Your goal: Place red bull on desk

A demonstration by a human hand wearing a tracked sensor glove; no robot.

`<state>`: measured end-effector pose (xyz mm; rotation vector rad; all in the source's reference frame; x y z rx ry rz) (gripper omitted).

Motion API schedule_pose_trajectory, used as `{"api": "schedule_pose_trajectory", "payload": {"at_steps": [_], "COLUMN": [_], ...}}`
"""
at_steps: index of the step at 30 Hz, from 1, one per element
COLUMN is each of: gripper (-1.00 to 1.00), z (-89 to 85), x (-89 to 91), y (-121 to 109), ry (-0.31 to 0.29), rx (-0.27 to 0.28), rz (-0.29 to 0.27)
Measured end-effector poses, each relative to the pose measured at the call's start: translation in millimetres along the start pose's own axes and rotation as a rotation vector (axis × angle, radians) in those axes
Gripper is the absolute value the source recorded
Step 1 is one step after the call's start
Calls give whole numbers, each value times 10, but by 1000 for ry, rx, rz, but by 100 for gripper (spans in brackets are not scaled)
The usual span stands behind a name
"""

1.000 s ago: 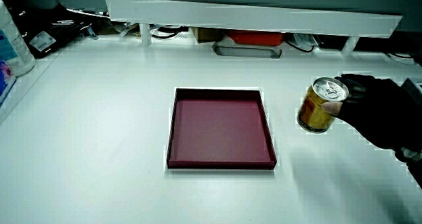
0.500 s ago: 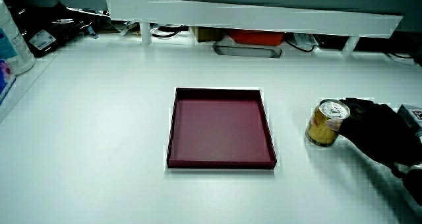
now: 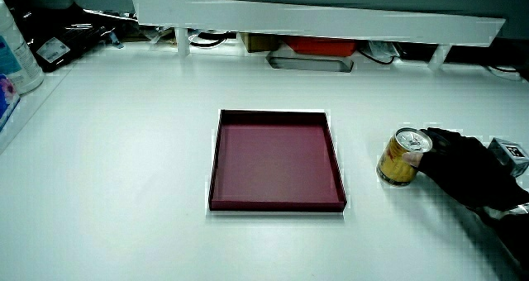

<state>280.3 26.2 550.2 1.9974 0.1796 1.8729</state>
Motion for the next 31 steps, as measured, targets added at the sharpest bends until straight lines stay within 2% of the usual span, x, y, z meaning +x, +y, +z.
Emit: {"api": "schedule_pose_trajectory", "payload": {"at_steps": [3,6,8,9,10,12,13,14,16,17,19,24,27,30,31], "gripper": [-42,-54,-62,-67,-71,-79,-83,-88,-96,-100,-100,-100,-100,-100,-100], "z": [-20,-11,-22,14,6,9,14,51,80,47,20,-70,-124,-152,-143], "x": [-20,23,-26,5,-49,-134,-159,-115,-85,-150,-197,-329,-434,-456,-415], "y": [-13,-15,-69,-82,-117,-173,-197,-214,-321,-378,-482,-747,-915,-1054,-1102], "ry": [22,20,47,39,47,19,1,-45,-125,-126,-199,-329,-371,-392,-398], "rx": [1,-7,-8,-2,-4,15,4,-1,36,28,14,5,1,-13,-17], "rz": [-1,-16,-36,-24,-27,-7,-4,-12,-49,-7,4,-47,-49,6,-7]}}
